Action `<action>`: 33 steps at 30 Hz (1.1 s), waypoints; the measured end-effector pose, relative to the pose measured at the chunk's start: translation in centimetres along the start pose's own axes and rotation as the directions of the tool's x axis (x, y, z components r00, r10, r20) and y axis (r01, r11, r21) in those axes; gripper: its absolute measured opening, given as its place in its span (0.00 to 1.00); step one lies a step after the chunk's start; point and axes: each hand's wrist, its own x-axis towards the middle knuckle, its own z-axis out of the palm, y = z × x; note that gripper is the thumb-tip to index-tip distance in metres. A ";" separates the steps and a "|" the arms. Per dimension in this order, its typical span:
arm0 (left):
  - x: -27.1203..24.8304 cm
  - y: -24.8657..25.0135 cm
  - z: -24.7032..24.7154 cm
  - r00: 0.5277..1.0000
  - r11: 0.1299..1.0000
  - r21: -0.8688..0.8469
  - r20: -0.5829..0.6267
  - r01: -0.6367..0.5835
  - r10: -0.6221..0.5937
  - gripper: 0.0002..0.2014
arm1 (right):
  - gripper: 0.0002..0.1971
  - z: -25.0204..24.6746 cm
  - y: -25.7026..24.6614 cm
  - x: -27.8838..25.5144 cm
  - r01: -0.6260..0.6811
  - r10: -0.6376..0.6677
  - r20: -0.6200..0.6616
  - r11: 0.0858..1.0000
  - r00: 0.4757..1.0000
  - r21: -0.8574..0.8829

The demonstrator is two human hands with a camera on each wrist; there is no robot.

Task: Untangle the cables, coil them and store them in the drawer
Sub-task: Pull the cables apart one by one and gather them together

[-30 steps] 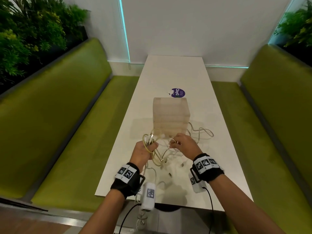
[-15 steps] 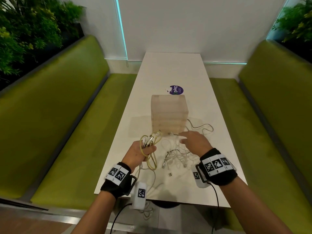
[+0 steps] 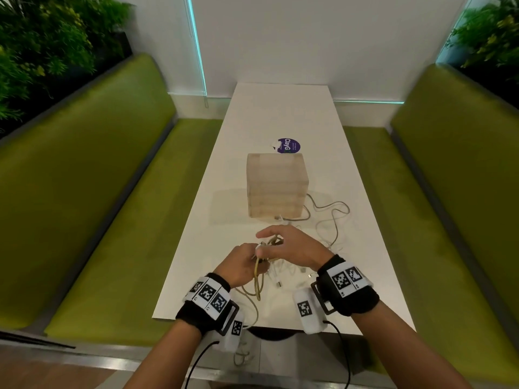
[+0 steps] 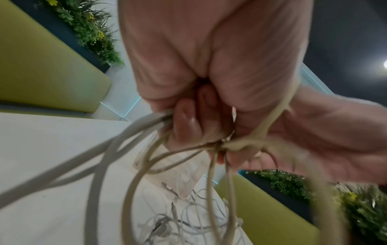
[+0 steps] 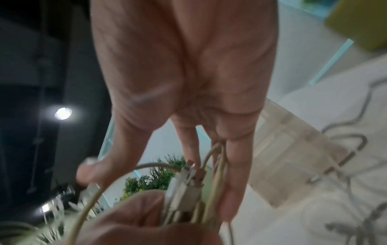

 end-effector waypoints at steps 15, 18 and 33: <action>-1.0 -1.3 -4.4 0.937 0.815 -0.571 -0.328 -0.096 -0.119 0.16 | 0.18 4.4 8.7 -3.2 -0.016 0.112 0.325 0.959 0.939 -0.283; -1.2 -1.4 -4.9 0.934 0.828 -0.552 -0.337 -0.098 -0.114 0.18 | 0.14 6.8 9.9 -3.9 0.050 0.127 0.385 0.907 0.914 -0.419; -3.0 0.9 -2.5 0.994 0.910 -0.413 0.101 0.007 0.038 0.15 | 0.06 2.7 3.9 -2.5 0.281 -0.273 -0.190 0.959 0.943 0.018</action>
